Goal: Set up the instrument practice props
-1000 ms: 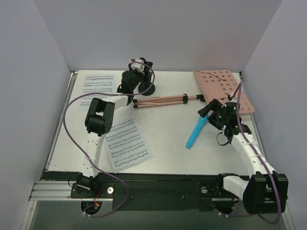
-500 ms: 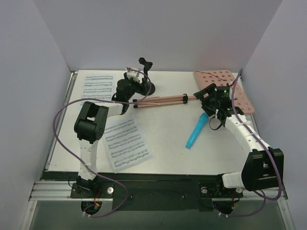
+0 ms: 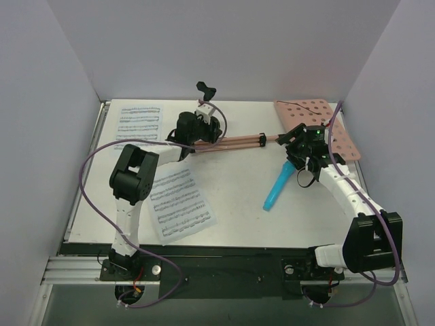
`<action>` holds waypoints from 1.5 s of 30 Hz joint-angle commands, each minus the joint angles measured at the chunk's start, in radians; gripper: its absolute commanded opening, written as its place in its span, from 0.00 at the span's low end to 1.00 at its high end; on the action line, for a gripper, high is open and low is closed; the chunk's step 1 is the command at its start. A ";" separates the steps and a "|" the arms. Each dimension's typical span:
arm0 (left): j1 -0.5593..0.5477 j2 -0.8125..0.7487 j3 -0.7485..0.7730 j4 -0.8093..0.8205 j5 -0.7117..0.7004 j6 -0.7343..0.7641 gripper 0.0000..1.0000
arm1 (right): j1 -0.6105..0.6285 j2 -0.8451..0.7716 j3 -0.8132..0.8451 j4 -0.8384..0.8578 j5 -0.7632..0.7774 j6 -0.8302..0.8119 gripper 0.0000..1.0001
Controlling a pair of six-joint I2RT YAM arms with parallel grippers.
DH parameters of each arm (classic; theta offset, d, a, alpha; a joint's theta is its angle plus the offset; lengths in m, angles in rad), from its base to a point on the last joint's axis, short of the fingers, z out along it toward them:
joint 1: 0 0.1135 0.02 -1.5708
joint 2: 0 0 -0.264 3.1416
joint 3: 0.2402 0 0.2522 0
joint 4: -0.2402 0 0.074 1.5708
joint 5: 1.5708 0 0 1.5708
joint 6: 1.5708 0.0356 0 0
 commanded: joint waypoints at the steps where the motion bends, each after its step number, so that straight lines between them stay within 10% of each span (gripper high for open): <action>1: -0.010 0.032 0.116 -0.186 0.056 -0.016 0.64 | 0.004 -0.044 -0.005 -0.046 0.033 -0.022 0.75; 15: -0.055 0.114 0.228 -0.533 -0.005 -0.194 0.60 | -0.002 -0.073 -0.020 -0.080 0.037 -0.026 0.75; 28: -0.193 -0.079 -0.175 -0.383 -0.052 -0.262 0.58 | -0.028 0.050 0.043 -0.138 0.012 -0.023 0.73; 45: -0.262 -0.197 -0.292 -0.352 -0.063 -0.262 0.57 | -0.019 0.453 0.310 -0.176 0.139 -0.093 0.66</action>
